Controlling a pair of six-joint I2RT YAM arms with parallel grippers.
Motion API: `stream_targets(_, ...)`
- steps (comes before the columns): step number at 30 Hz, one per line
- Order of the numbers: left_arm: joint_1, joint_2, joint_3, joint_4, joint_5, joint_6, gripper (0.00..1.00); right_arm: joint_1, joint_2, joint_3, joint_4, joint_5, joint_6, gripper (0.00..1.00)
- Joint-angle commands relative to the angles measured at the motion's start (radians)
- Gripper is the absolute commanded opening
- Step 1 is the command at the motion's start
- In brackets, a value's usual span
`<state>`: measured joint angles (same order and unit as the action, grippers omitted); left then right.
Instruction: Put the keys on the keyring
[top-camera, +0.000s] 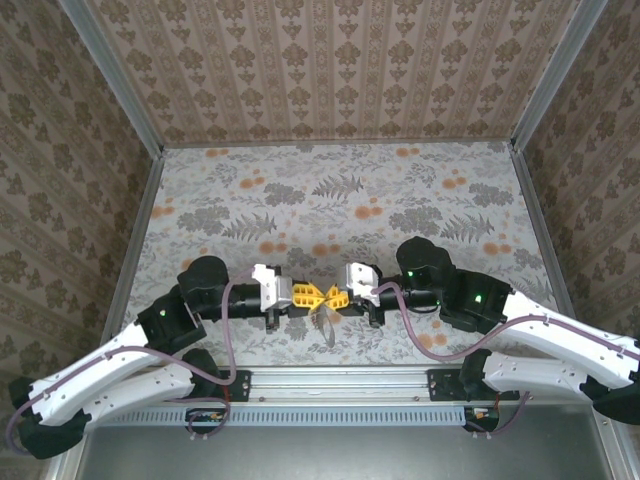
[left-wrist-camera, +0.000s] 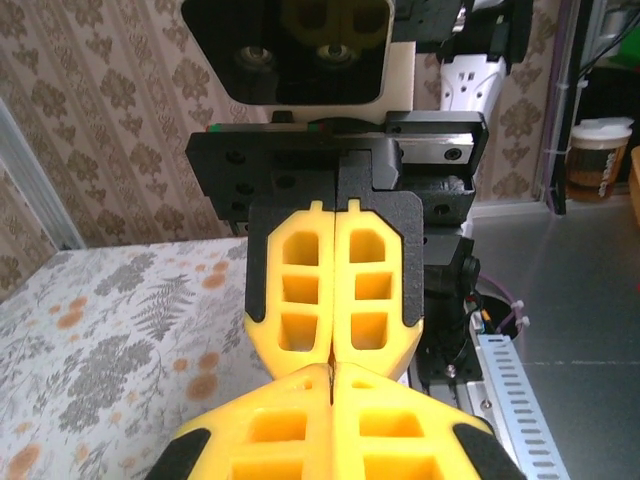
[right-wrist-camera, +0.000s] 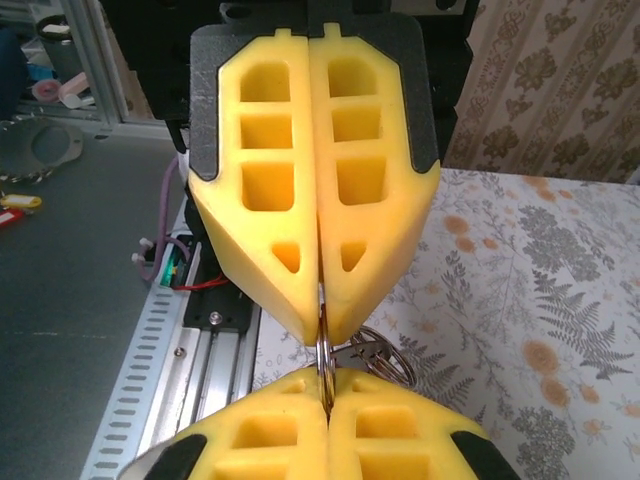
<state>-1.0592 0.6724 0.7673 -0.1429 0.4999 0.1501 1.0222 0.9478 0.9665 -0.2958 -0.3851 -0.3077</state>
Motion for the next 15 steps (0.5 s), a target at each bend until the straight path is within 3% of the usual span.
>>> stream_targets(1,-0.019,0.021,0.066,-0.169,-0.104,0.051,0.14,0.003,-0.026,0.013,0.001,0.085,-0.022,0.00)
stream_targets(4,-0.030,0.051,0.105,-0.259,-0.170,0.092,0.28,0.003,0.013,0.062,-0.093,0.150,-0.050,0.00)
stream_targets(15,-0.035,0.103,0.124,-0.279,-0.209,0.122,0.30,0.019,0.103,0.167,-0.285,0.218,-0.115,0.00)
